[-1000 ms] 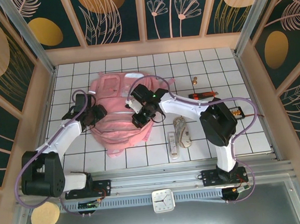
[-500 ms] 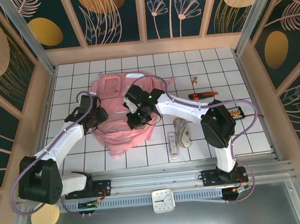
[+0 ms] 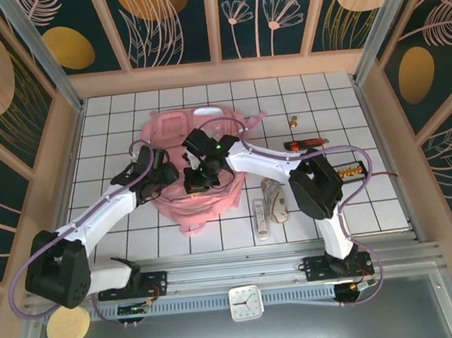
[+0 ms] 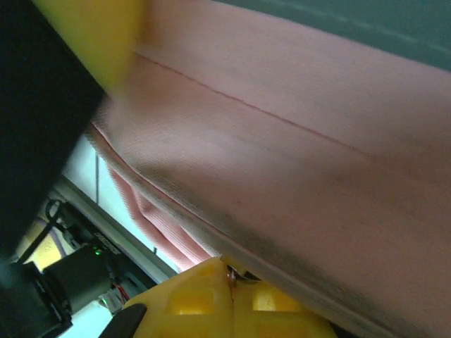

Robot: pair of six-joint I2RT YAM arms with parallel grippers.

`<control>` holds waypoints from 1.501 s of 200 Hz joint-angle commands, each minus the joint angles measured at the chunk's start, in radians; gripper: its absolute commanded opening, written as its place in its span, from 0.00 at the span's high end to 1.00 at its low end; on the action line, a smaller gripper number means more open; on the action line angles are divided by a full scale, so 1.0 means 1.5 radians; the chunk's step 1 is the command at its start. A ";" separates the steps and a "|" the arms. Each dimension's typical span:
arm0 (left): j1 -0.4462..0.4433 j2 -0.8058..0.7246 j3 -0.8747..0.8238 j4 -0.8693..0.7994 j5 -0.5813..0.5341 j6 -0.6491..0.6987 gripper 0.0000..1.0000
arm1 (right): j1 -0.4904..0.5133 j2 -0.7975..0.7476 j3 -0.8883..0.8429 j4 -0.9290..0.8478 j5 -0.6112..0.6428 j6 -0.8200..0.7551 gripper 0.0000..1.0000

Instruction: Pack the student bag

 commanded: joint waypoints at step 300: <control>0.121 0.021 0.020 0.109 0.167 0.090 0.49 | -0.197 -0.140 -0.141 -0.068 -0.038 0.014 1.00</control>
